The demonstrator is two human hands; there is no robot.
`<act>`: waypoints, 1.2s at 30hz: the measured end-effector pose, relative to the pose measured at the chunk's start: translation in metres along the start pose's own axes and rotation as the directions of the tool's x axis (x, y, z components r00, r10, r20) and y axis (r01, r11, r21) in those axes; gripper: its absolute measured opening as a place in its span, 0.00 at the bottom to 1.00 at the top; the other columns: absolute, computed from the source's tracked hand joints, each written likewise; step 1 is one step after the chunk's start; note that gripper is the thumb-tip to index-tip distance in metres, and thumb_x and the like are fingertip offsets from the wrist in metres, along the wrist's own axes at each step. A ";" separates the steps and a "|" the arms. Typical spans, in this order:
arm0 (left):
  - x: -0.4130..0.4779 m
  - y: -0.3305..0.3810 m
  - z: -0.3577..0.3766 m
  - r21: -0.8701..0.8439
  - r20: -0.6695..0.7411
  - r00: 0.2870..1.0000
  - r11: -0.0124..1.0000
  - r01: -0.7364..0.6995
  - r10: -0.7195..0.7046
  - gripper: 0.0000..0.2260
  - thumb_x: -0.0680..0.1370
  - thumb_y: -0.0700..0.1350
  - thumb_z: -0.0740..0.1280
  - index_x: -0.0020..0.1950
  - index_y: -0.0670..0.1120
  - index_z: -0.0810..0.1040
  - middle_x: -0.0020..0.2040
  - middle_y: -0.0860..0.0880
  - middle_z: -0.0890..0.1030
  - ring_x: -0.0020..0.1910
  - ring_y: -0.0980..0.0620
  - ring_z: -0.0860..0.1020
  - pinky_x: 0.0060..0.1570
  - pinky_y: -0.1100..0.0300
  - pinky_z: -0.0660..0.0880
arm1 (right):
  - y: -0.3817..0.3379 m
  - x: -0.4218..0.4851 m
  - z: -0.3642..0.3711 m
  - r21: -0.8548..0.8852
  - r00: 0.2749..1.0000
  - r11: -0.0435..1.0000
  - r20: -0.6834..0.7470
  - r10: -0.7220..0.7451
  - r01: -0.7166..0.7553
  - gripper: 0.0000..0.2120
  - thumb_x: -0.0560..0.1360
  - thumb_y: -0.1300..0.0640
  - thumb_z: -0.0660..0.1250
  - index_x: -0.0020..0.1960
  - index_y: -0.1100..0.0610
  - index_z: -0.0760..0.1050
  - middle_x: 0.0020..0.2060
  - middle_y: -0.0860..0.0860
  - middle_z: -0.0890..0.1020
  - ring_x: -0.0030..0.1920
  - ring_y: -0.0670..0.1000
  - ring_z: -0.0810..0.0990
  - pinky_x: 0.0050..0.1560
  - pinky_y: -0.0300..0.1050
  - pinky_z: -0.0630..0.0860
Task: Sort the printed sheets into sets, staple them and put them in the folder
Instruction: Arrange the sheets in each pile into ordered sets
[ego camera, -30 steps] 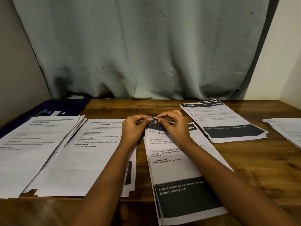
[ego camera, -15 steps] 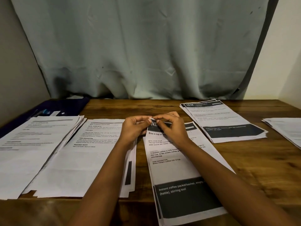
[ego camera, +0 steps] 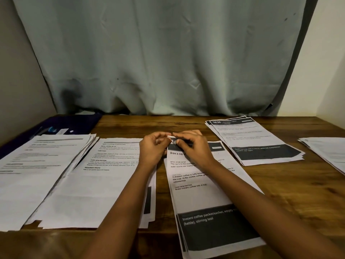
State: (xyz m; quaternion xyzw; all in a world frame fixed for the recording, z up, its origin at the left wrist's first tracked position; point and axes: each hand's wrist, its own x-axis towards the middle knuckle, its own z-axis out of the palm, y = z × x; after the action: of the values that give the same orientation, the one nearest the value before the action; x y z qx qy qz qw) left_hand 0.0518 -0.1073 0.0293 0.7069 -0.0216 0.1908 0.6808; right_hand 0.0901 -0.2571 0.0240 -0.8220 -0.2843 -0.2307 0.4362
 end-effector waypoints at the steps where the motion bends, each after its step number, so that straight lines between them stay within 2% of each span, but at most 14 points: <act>1: 0.000 0.000 0.001 0.002 -0.007 1.000 1.000 -0.002 0.003 0.06 0.77 0.38 0.68 0.53 0.40 0.81 0.42 0.42 0.84 0.35 0.54 0.82 0.30 0.66 0.74 | -0.001 0.001 -0.001 0.010 1.000 1.000 -0.006 0.015 -0.015 0.12 0.75 0.57 0.69 0.58 0.51 0.81 0.51 0.45 0.81 0.56 0.48 0.72 0.57 0.39 0.68; 4: 0.000 -0.001 0.001 0.029 -0.021 1.000 0.999 -0.013 0.014 0.05 0.77 0.39 0.68 0.52 0.42 0.81 0.43 0.43 0.84 0.39 0.50 0.84 0.32 0.64 0.76 | -0.004 0.004 -0.002 0.026 0.997 0.997 0.004 0.072 -0.072 0.11 0.75 0.58 0.69 0.57 0.51 0.81 0.48 0.42 0.81 0.56 0.48 0.73 0.57 0.43 0.70; 8: 0.001 -0.001 0.001 0.078 -0.044 0.999 0.997 -0.024 0.027 0.05 0.77 0.39 0.68 0.51 0.43 0.82 0.42 0.45 0.84 0.37 0.54 0.83 0.31 0.67 0.75 | -0.006 0.006 0.002 0.020 0.992 0.993 0.044 0.115 -0.116 0.10 0.74 0.59 0.70 0.55 0.52 0.82 0.46 0.41 0.80 0.54 0.48 0.75 0.57 0.46 0.73; 12: 0.001 -0.001 0.000 0.118 -0.030 0.999 0.992 -0.034 0.038 0.05 0.77 0.37 0.68 0.50 0.42 0.82 0.40 0.45 0.84 0.33 0.60 0.81 0.29 0.68 0.74 | -0.004 0.011 0.006 0.082 0.991 0.988 0.017 0.133 -0.134 0.04 0.72 0.58 0.73 0.47 0.54 0.84 0.42 0.44 0.83 0.47 0.45 0.79 0.53 0.46 0.77; 15: 0.004 -0.002 -0.002 0.156 -0.013 0.998 0.986 -0.052 0.055 0.05 0.77 0.40 0.68 0.49 0.45 0.83 0.41 0.48 0.85 0.40 0.54 0.83 0.36 0.64 0.78 | 0.002 0.007 0.011 0.134 0.988 0.980 -0.012 0.151 -0.148 0.02 0.72 0.59 0.73 0.44 0.53 0.83 0.41 0.44 0.84 0.47 0.45 0.78 0.51 0.45 0.75; 17: 0.008 -0.005 -0.005 0.243 -0.055 0.994 0.967 -0.077 0.093 0.07 0.79 0.42 0.65 0.48 0.47 0.83 0.44 0.52 0.84 0.44 0.55 0.82 0.42 0.64 0.77 | 0.005 0.003 0.012 0.192 0.983 0.965 0.006 0.182 -0.180 0.04 0.72 0.60 0.72 0.43 0.51 0.82 0.43 0.44 0.83 0.50 0.47 0.78 0.54 0.49 0.76; 19: 0.013 -0.010 -0.010 0.477 -0.058 0.991 0.875 -0.078 0.120 0.09 0.80 0.43 0.62 0.52 0.48 0.82 0.49 0.53 0.82 0.48 0.54 0.80 0.46 0.64 0.74 | 0.006 0.002 0.009 0.305 0.970 0.922 0.043 0.238 -0.239 0.06 0.73 0.62 0.71 0.44 0.51 0.81 0.45 0.47 0.83 0.50 0.49 0.80 0.55 0.53 0.78; 22: 0.019 -0.025 -0.017 0.737 0.070 0.997 0.674 -0.045 -0.010 0.11 0.81 0.45 0.60 0.58 0.48 0.81 0.56 0.45 0.81 0.59 0.45 0.76 0.60 0.53 0.71 | 0.008 0.002 0.003 0.471 0.952 0.834 0.047 0.303 -0.288 0.09 0.73 0.65 0.70 0.44 0.51 0.81 0.45 0.49 0.84 0.52 0.52 0.80 0.57 0.59 0.77; 24: 0.021 -0.030 -0.018 0.823 0.180 0.979 0.560 -0.098 -0.092 0.13 0.79 0.49 0.63 0.63 0.49 0.79 0.61 0.44 0.79 0.68 0.44 0.69 0.72 0.44 0.58 | 0.008 0.003 -0.001 0.560 0.943 0.774 0.045 0.329 -0.297 0.09 0.72 0.66 0.70 0.43 0.52 0.81 0.44 0.50 0.84 0.51 0.55 0.80 0.58 0.62 0.75; 25: 0.022 -0.031 -0.017 0.845 0.216 0.971 0.518 -0.134 -0.101 0.15 0.78 0.51 0.64 0.64 0.50 0.78 0.63 0.45 0.78 0.70 0.44 0.66 0.74 0.42 0.51 | 0.007 0.004 -0.002 0.595 0.939 0.745 0.047 0.342 -0.301 0.08 0.72 0.66 0.69 0.44 0.53 0.81 0.44 0.52 0.83 0.51 0.56 0.80 0.59 0.63 0.75; 28: 0.023 -0.030 -0.016 0.832 0.207 0.976 0.538 -0.138 -0.069 0.17 0.77 0.52 0.68 0.64 0.49 0.77 0.62 0.45 0.78 0.69 0.46 0.67 0.73 0.44 0.45 | 0.005 0.004 -0.004 0.640 0.931 0.704 0.048 0.363 -0.307 0.07 0.73 0.67 0.68 0.45 0.57 0.80 0.44 0.54 0.82 0.49 0.56 0.80 0.59 0.63 0.75; 31: 0.019 -0.026 -0.014 0.777 0.178 0.984 0.617 -0.125 -0.026 0.13 0.75 0.48 0.70 0.58 0.46 0.76 0.57 0.47 0.79 0.61 0.47 0.72 0.72 0.46 0.52 | 0.005 0.003 -0.003 0.640 0.936 0.709 0.049 0.347 -0.296 0.07 0.73 0.68 0.68 0.44 0.57 0.80 0.43 0.55 0.83 0.49 0.56 0.80 0.58 0.63 0.75; 34: 0.014 -0.022 -0.011 0.683 0.154 0.988 0.723 -0.103 -0.004 0.07 0.74 0.45 0.71 0.51 0.49 0.76 0.48 0.49 0.80 0.52 0.48 0.73 0.56 0.52 0.70 | 0.007 0.003 -0.002 0.628 0.941 0.725 0.035 0.336 -0.282 0.09 0.72 0.67 0.70 0.43 0.53 0.81 0.43 0.53 0.84 0.49 0.57 0.81 0.57 0.64 0.76; 36: 0.012 -0.018 -0.009 0.636 0.121 0.992 0.766 -0.100 0.028 0.06 0.75 0.43 0.70 0.50 0.48 0.77 0.43 0.48 0.80 0.46 0.49 0.77 0.44 0.57 0.72 | 0.007 0.003 -0.001 0.602 0.947 0.754 0.011 0.320 -0.261 0.10 0.72 0.66 0.71 0.42 0.51 0.82 0.43 0.52 0.84 0.50 0.56 0.81 0.57 0.63 0.76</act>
State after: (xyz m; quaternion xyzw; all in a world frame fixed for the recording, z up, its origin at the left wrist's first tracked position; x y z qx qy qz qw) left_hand 0.0656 -0.0942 0.0152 0.9042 -0.0149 0.1726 0.3903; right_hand 0.0966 -0.2601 0.0221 -0.6652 -0.1906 -0.0968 0.7154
